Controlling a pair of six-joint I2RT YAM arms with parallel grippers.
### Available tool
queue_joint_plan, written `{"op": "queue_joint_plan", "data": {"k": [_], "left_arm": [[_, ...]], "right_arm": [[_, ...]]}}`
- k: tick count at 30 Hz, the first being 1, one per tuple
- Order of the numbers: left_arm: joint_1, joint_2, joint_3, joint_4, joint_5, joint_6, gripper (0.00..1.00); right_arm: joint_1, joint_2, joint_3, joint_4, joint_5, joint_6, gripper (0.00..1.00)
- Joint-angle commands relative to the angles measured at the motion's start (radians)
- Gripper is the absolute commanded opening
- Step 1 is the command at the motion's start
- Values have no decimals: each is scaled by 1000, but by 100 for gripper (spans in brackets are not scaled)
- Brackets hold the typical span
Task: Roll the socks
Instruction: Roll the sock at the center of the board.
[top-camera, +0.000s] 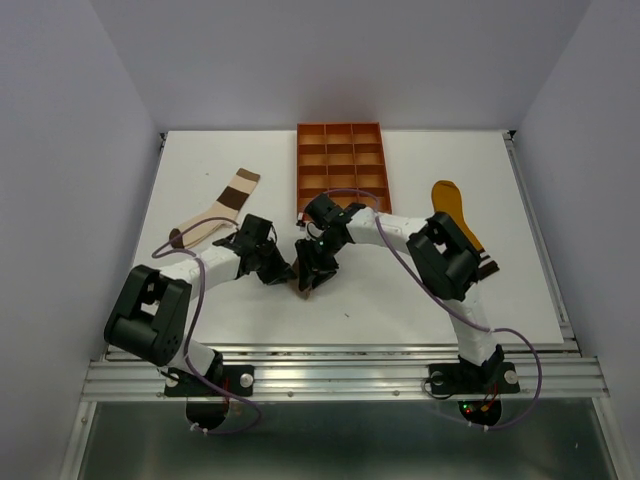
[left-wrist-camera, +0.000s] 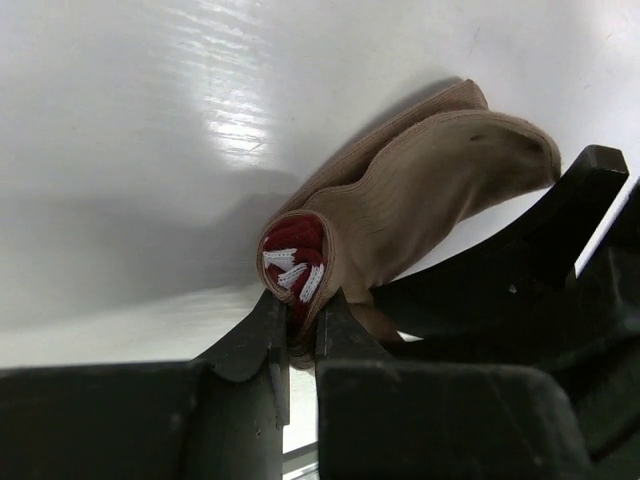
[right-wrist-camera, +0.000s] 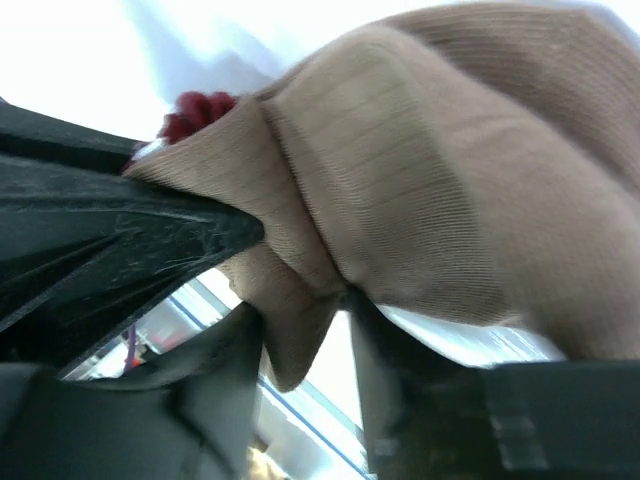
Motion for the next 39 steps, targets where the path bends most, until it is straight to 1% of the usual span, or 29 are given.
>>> {"op": "queue_joint_plan", "data": {"k": [1,2,3,4,6,12,14,15,17,18,21,26,33,35,39], "left_arm": [[-6,71,18,-77,-6,24,0],[-6,92,34,-106,-6,19,0],[-6,103,44,-117,-9,21,0],[-4,126,50,-123,-4,30,0],[-6,145,75,-163,13,45,0],[-6,194,126,-275,0,94,0],[-7,195,126,-280,6,99,0],[-7,195,123,-286,13,99,0],[-6,201,126,-297,19,105,0],[-6,205,126,-300,23,107,0],[-10,214,136,-313,30,119,0],[-15,225,161,-364,11,141,0],[-15,244,169,-386,32,157,0],[-17,251,167,-387,36,159,0],[-17,251,166,-390,33,156,0]], "right_arm": [[-14,-27,-13,58,207,-104,48],[-14,-68,-31,86,215,-129,53],[-14,-68,-31,106,218,-129,53],[-14,-114,-59,124,223,-152,56],[-5,-156,-90,176,217,-173,58],[-5,-297,-229,265,224,-225,59],[4,-334,-290,317,232,-241,60],[4,-378,-312,342,234,-256,60],[30,-454,-372,415,237,-303,60],[43,-478,-392,440,244,-304,60],[105,-538,-433,495,276,-388,61],[203,-536,-439,503,356,-462,61],[288,-492,-435,508,453,-529,60],[300,-477,-430,509,502,-535,60],[309,-431,-413,503,519,-535,60]]}}
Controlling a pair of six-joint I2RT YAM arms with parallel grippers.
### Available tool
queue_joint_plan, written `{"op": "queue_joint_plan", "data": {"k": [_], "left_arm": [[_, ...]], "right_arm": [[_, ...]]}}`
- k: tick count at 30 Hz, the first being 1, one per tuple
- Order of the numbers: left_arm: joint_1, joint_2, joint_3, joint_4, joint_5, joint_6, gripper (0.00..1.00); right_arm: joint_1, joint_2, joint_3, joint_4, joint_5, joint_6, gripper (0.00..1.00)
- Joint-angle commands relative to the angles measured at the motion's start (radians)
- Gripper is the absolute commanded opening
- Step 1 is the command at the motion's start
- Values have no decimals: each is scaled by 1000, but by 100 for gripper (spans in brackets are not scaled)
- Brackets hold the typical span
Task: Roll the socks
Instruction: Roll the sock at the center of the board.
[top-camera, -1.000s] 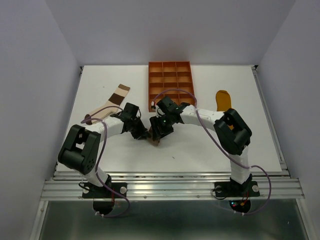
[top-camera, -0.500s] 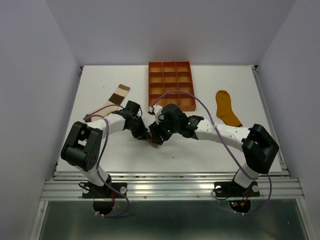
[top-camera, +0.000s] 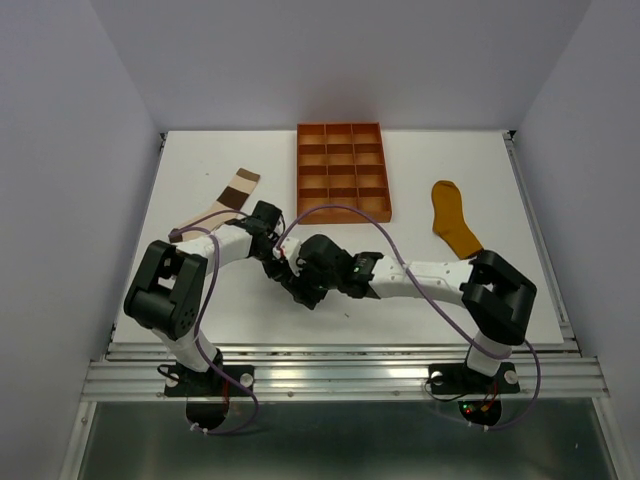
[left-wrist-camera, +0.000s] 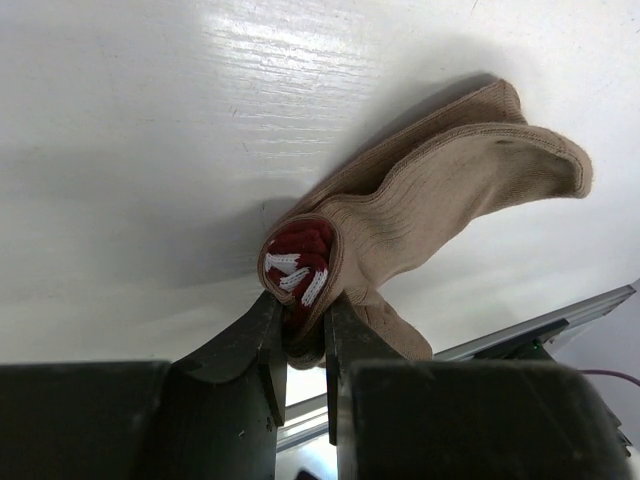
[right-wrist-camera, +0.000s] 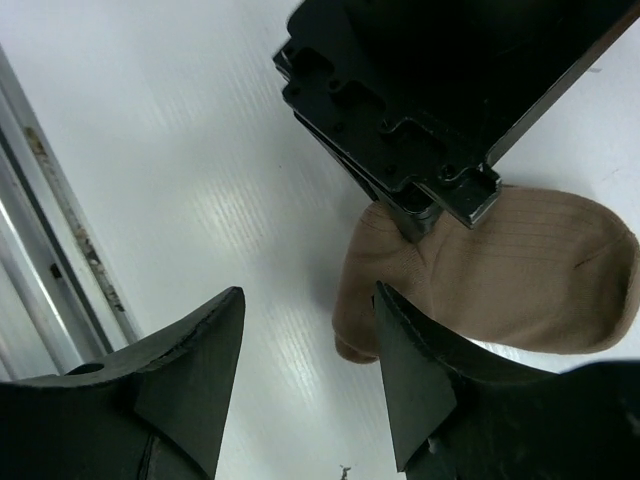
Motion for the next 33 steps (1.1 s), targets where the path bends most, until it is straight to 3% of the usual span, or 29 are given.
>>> {"op": "queue_joint_plan", "data": {"k": [1,12,23,33], "left_arm": [[-14,61,-42,-176,-80,52,0],[-12,84,-22,-202,-84,61,0],[-14,99,-2,-222,-67,71,0],[-14,101,-7,-222,-28,80,0]], "right_arm": [[19,46,31,31,76,-22,59],[28,90,12,-6,163,0,58],[75,142,-8,1,364,-29,57],[141,265,26,-41,687,-43,49]]}}
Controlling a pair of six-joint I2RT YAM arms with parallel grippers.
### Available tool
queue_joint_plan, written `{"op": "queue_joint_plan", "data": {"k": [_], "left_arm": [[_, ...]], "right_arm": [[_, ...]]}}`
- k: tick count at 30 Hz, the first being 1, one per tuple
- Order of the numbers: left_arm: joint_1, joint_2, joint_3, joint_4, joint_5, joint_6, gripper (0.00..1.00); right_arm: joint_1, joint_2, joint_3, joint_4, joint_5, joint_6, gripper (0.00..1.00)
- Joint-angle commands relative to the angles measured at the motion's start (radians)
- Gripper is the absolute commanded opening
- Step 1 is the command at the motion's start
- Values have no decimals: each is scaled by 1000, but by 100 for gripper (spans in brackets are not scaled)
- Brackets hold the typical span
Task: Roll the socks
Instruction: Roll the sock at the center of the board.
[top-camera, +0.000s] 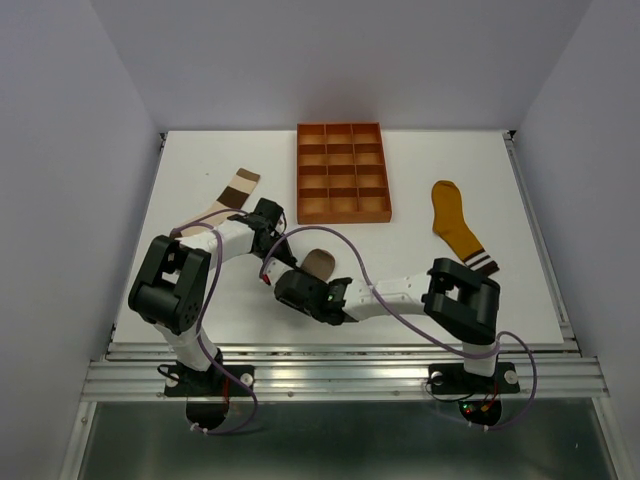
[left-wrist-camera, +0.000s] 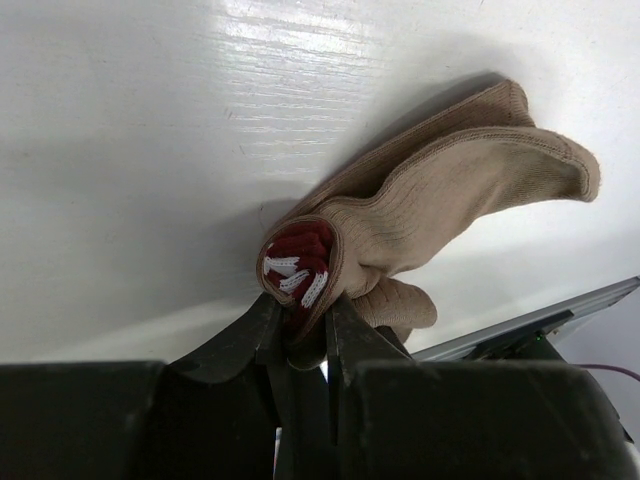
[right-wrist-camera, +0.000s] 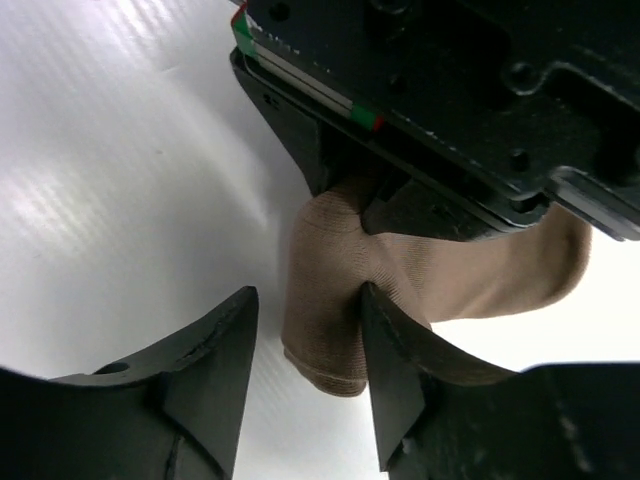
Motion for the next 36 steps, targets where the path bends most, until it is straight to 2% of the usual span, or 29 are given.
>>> {"op": "queue_joint_plan", "data": {"k": [1,3,4,7,9,10,12,13,14,15,17,19,23,31,36], "left_arm": [[-16,59,-55,-165,-48,61,0],[-16,57,-55,-165,-46,63,0],[-14,56,-53,-165,-46,64,0],[-16,53,-46,-165,-42,70,0],[-16,45,-42,-165,-43,73,0],[-14,44,-36,-165,-45,76,0],[-16,36,-30,-168,-54,86,13],[-14,33,-20,-170,-56,90,20],[-16,22,-15,-173,-62,93,34],[-14,18,-6,-174,-79,92,41],[-14,1,10,-179,-86,98,52],[-16,-13,23,-179,-89,104,57],[-14,-41,50,-194,-125,109,63],[-14,-87,62,-197,-184,106,63],[-13,-91,57,-190,-203,113,63]], "right_arm": [[-4,94,0,-60,186,7,43],[-4,114,-3,-62,216,8,37],[5,117,-3,-66,216,7,23],[5,125,-11,-66,227,17,7],[5,120,-20,-60,214,22,1],[5,113,-23,-60,199,16,1],[5,100,-24,-60,156,18,1],[5,91,-29,-60,136,21,1],[5,68,-29,-62,92,30,1],[5,54,-27,-73,64,40,1],[5,7,-32,-79,0,54,1],[5,-21,-31,-103,-98,59,1],[-4,-47,-8,-166,-201,113,1],[-38,-44,49,-224,-424,133,1],[-116,-33,91,-237,-572,116,1]]}}
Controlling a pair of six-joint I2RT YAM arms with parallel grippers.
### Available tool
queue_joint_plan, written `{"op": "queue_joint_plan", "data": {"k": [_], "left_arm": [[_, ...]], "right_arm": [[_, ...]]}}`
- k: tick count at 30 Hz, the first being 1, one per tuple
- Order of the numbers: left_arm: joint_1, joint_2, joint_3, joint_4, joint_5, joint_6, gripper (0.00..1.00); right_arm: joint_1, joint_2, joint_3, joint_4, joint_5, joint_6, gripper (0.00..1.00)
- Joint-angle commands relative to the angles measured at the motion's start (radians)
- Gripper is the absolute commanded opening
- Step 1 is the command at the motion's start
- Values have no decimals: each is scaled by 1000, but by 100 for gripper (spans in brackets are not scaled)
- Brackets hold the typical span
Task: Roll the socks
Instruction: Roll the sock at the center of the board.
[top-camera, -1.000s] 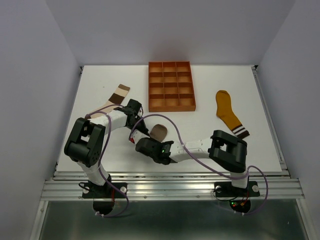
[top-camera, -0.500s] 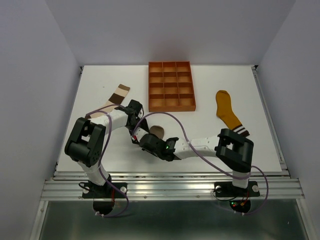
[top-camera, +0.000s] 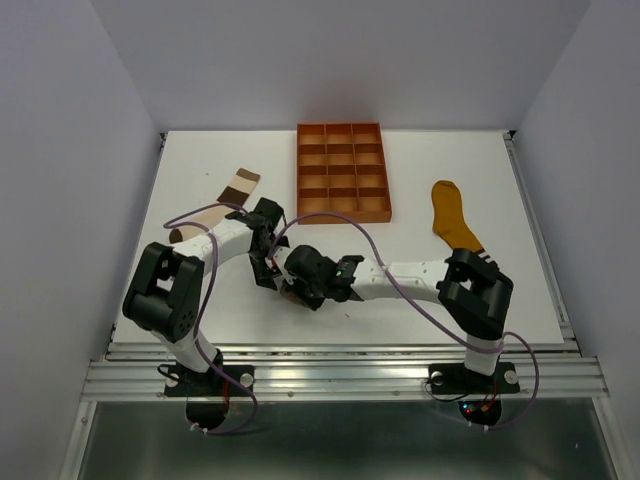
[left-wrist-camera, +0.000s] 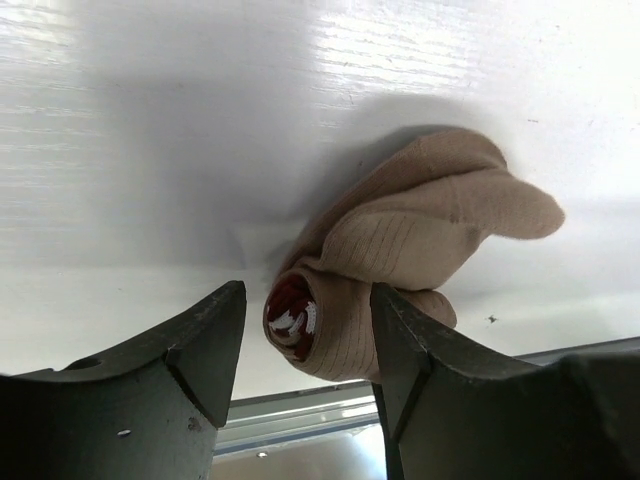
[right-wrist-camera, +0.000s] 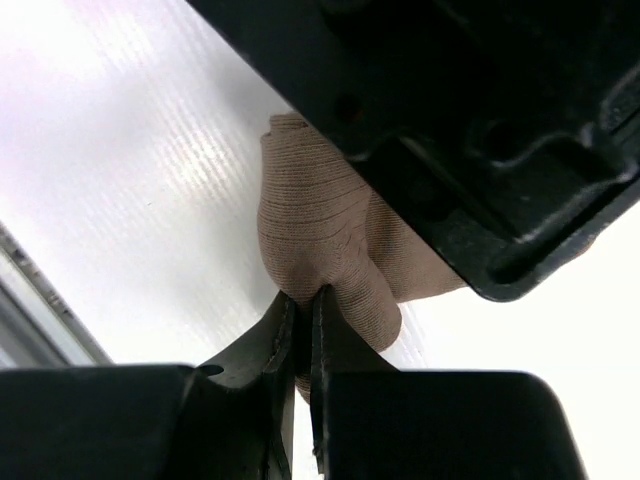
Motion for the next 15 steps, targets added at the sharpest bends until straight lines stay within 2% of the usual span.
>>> {"op": "queue_joint_plan", "data": {"k": [1,15], "left_arm": [[4,-32,29,-31,-55,22,63],[12,15,85,31,-46,39,60]], "right_arm": [[-49,5,36,-82,-217,5,1],[-70,43,70,-106,-294,-29,1]]}}
